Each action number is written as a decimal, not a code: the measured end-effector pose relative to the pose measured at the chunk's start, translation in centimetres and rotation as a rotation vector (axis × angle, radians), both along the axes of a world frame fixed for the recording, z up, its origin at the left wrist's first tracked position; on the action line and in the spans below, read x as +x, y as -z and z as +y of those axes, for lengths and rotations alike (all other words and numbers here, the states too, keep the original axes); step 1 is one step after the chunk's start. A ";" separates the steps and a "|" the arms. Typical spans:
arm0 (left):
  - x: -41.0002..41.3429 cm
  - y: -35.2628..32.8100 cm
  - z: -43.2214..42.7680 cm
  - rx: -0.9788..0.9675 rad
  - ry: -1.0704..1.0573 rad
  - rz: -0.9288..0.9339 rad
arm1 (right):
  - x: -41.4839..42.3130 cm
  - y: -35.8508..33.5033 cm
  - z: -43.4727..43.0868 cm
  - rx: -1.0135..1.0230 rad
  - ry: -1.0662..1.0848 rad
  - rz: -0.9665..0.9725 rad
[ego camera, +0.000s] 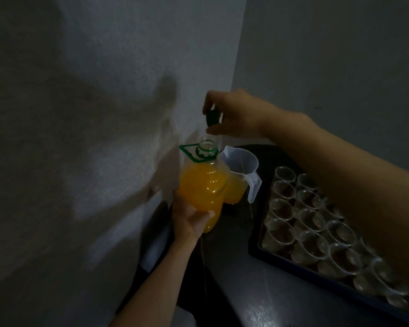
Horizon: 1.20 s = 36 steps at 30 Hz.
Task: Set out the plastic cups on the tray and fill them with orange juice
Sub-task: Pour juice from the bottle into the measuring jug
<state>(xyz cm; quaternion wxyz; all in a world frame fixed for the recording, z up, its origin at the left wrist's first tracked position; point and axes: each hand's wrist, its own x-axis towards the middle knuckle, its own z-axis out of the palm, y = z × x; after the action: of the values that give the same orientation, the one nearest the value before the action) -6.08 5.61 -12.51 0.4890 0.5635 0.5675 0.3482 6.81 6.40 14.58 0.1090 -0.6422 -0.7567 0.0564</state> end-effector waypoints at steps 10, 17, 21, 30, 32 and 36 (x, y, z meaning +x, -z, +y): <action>0.1 -0.2 0.6 0.026 -0.082 0.148 | -3.0 20.9 -15.4 0.267 0.579 0.736; -0.1 0.2 0.6 0.069 -0.069 0.104 | -3.5 31.4 -18.7 0.010 0.686 0.575; -0.1 0.4 0.6 0.074 -0.062 0.101 | -2.8 33.0 -19.3 0.039 0.696 0.430; -0.1 0.6 0.7 0.073 -0.067 0.119 | -2.4 35.4 -20.0 0.178 0.697 0.123; 0.2 0.4 0.5 0.064 -0.080 0.110 | -2.3 35.8 -20.3 0.143 0.696 0.161; 0.9 -0.2 -0.2 0.081 -0.119 0.079 | -2.6 31.7 -19.8 0.263 0.641 0.350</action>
<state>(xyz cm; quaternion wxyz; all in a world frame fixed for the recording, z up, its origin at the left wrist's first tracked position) -5.16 5.41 -12.27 0.4213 0.5613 0.6046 0.3767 4.25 -13.43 -17.09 0.3301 -0.8074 -0.4881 0.0306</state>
